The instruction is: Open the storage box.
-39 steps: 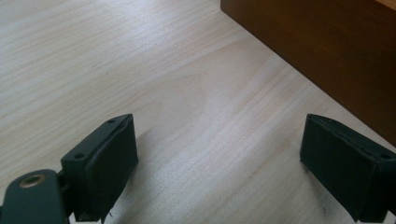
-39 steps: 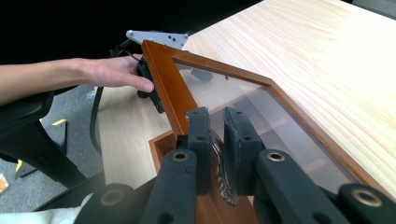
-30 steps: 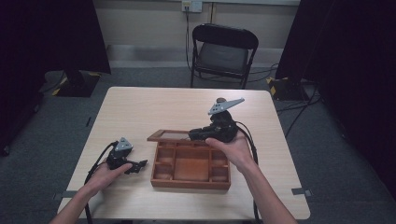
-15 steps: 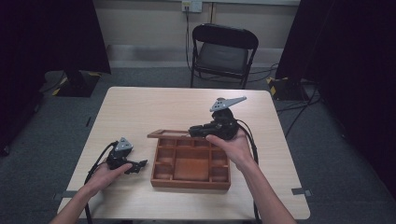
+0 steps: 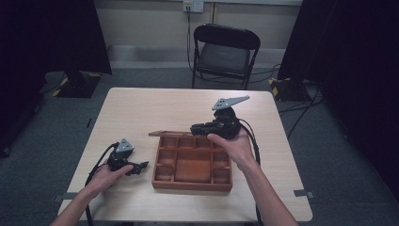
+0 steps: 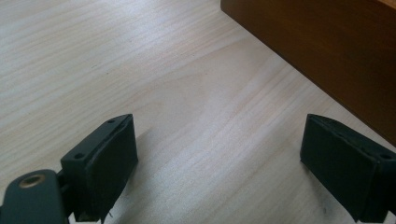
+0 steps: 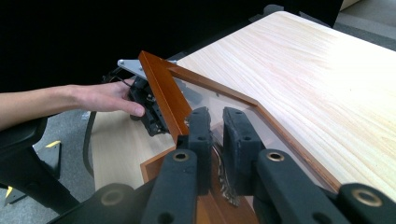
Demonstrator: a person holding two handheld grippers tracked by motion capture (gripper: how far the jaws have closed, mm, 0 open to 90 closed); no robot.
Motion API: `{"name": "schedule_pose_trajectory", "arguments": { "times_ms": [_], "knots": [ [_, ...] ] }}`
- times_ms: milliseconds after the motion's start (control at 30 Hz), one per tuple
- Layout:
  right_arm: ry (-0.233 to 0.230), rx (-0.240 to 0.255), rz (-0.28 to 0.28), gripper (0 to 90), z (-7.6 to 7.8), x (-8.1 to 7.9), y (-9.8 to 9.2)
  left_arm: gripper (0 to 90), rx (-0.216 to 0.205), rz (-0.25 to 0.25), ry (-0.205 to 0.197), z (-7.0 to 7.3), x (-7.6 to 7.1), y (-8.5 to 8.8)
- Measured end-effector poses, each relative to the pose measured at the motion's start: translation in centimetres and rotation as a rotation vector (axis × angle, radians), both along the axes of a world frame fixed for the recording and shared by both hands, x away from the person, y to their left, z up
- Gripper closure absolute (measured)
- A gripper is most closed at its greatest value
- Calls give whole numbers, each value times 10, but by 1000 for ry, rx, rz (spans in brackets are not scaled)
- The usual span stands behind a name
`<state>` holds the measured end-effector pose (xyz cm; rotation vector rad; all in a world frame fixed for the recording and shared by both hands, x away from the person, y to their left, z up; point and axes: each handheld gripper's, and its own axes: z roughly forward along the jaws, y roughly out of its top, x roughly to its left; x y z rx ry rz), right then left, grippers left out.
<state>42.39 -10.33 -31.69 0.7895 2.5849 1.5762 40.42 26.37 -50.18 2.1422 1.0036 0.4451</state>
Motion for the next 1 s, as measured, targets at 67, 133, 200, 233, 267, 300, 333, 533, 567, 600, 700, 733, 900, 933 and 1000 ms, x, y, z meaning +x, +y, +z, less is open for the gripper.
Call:
{"name": "schedule_pose_trajectory", "arguments": {
  "times_ms": [67,133,200,233,267,300,333,533,567,600,700,733,900,933,1000],
  "knots": [
    [1,8,-1,833,0,0,0,102,-1,1,0,0,0,0],
    [3,10,0,833,-1,0,0,102,-1,1,0,0,0,0],
    [2,10,0,833,-1,0,0,102,-1,1,0,0,0,0],
    [1,10,0,833,-1,0,0,102,-1,1,0,0,0,0],
    [1,10,2,834,-1,0,0,102,0,0,0,0,0,0],
    [1,9,3,832,-1,0,0,102,-1,1,0,0,0,0],
    [2,9,3,809,-1,0,0,102,-1,1,0,0,0,0],
    [14,15,15,807,-4,1,1,102,-1,1,0,0,0,0],
    [13,14,13,807,-4,1,1,102,-1,1,0,0,0,0],
    [13,15,12,806,-5,1,1,102,0,0,0,0,0,0],
    [13,15,12,807,-5,1,1,102,-1,1,0,0,0,0],
    [13,15,12,807,-5,1,1,102,-1,1,0,0,0,0],
    [11,15,12,807,-5,1,1,102,-1,1,0,0,0,0],
    [11,15,13,807,-5,1,1,102,-1,1,0,0,0,0],
    [11,15,14,807,-4,1,1,102,0,0,0,0,0,0]
  ]
}}
